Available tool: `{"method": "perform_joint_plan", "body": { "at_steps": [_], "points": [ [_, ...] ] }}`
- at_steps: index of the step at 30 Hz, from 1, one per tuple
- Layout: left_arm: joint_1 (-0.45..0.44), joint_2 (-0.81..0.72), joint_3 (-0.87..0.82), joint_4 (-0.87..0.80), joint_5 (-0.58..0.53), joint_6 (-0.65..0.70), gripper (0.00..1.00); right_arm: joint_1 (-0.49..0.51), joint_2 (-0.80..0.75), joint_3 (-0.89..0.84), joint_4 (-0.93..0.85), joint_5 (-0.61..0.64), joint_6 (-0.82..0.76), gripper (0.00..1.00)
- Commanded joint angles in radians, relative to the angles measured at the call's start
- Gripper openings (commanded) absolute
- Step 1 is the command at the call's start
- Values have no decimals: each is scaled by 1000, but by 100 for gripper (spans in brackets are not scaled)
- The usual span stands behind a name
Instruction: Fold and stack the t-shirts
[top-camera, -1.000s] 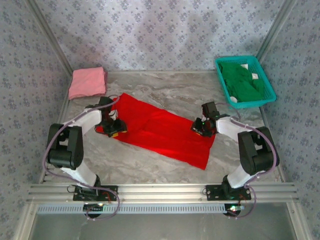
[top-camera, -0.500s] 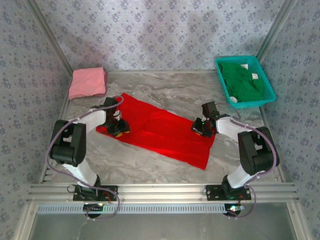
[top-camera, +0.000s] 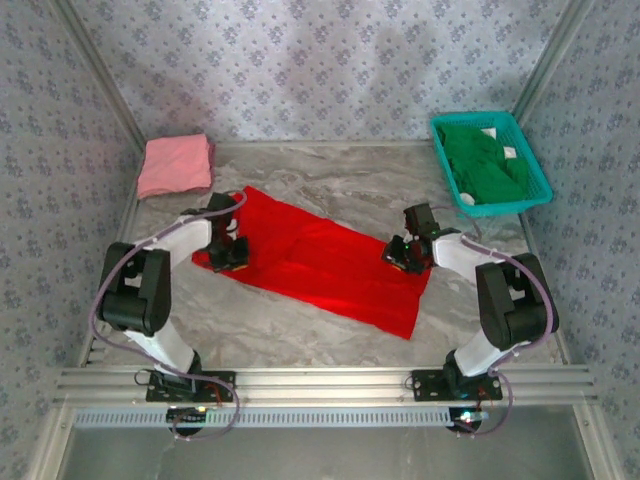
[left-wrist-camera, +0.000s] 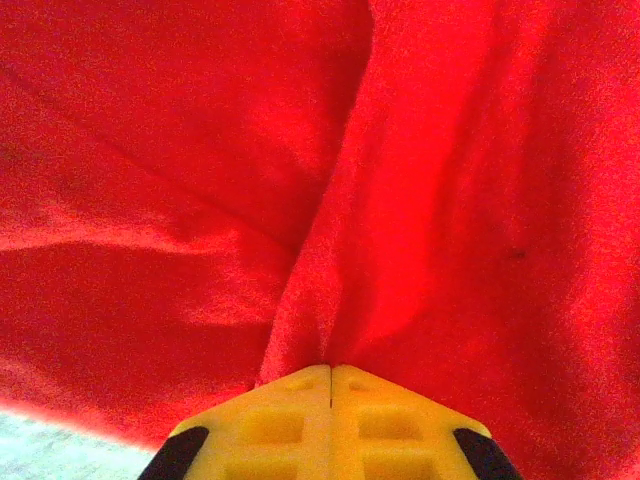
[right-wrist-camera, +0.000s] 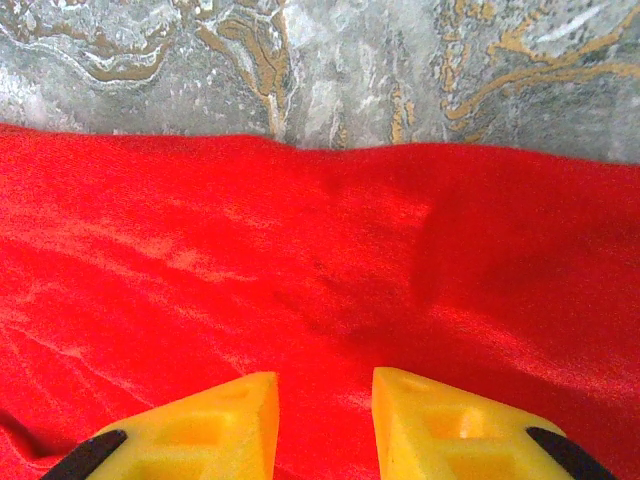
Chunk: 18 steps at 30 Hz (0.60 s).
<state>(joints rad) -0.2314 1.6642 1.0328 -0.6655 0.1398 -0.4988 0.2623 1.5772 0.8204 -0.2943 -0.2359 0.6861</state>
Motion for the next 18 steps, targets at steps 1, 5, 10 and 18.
{"method": "perform_joint_plan", "body": {
  "at_steps": [1,5,10,18],
  "points": [
    [-2,-53,49,-90,-77,29,0,-6,6,-1,-5,-14,-20,33],
    [3,-74,72,-128,-126,48,0,-7,3,-1,-10,-14,-23,33],
    [18,-73,124,-192,-173,90,0,-9,1,0,-11,-16,-24,33],
    [124,-42,202,-190,-329,211,0,-15,-6,-7,-5,-17,-26,33]
  ]
}}
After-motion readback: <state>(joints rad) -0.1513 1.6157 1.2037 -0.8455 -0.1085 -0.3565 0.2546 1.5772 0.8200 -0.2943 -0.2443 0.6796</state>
